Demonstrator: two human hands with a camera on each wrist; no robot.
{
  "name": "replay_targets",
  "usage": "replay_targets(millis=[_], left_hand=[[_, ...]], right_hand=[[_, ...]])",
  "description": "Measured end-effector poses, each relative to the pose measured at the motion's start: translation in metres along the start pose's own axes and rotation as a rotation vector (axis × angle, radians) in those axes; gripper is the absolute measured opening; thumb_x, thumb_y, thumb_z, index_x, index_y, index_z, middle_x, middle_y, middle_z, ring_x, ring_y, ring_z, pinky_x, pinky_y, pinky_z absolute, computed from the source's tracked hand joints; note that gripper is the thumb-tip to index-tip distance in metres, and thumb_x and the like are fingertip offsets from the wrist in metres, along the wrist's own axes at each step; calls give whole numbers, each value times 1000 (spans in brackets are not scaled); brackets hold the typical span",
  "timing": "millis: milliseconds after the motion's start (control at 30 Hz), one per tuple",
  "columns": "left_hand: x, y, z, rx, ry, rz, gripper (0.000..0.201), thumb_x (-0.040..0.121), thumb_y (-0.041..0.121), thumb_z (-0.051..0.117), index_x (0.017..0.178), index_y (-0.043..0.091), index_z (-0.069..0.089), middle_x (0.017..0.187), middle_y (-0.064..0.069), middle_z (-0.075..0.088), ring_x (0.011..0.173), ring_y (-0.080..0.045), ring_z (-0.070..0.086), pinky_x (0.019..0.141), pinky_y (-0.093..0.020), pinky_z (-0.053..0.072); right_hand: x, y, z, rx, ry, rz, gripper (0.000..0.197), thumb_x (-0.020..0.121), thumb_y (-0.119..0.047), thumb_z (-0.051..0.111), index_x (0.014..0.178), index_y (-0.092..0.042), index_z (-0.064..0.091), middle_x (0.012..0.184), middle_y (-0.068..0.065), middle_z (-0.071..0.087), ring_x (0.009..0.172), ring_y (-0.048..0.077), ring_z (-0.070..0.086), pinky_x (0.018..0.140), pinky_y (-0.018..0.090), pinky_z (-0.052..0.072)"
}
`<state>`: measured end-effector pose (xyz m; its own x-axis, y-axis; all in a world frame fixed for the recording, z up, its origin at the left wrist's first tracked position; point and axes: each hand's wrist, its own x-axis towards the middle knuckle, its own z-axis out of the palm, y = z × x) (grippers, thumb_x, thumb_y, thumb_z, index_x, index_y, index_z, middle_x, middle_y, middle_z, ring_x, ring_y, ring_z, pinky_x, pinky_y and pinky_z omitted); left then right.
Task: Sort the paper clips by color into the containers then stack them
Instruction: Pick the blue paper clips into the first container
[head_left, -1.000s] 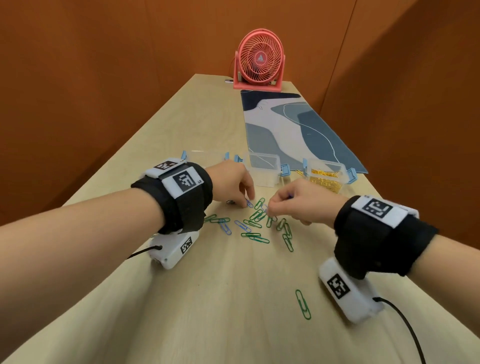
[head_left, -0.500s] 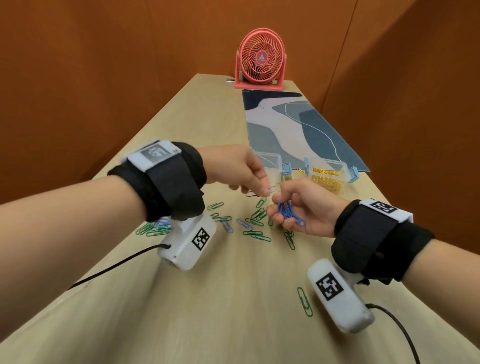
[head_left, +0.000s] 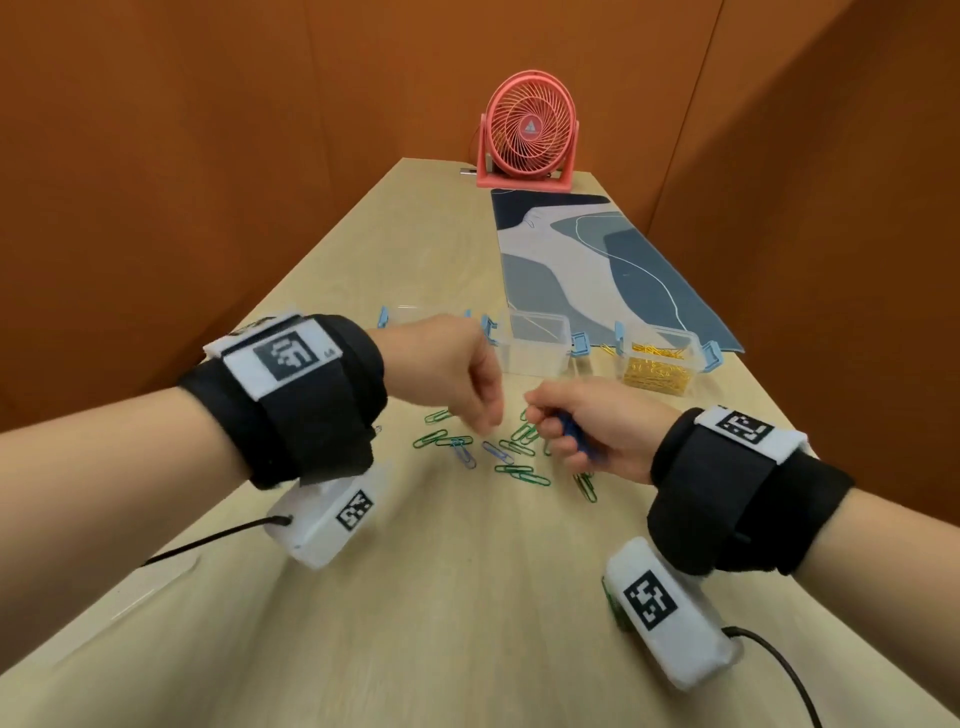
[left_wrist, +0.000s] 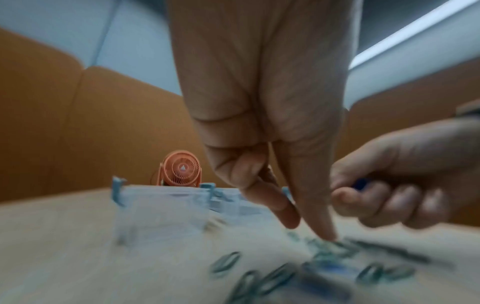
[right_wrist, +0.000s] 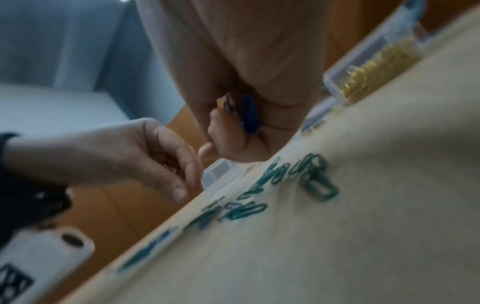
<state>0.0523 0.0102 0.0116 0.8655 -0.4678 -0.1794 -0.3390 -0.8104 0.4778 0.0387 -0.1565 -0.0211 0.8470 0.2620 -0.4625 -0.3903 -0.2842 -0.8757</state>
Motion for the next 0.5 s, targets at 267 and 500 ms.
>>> replay_targets(millis=[267,500], left_hand=[[-5,-24,15,225,-138,-62,5,76,21,74,80,24,72,73,12,64,61,-1,51,51,-4,35],[-9,-26,21,209,-80,-24,15,76,28,74,88,21,70,81,10,63,67,-3,51,53,-3,35]], right_hand=[[0,0,21,-1008,195,-315,16,82,-28,68,93,-18,73,73,-11,50,81,11,50,71,23,39],[4,-6,32,-1226,244,-353,15,84,-24,61,95,-18,69,89,1,59,82,17,53,66,26,40]])
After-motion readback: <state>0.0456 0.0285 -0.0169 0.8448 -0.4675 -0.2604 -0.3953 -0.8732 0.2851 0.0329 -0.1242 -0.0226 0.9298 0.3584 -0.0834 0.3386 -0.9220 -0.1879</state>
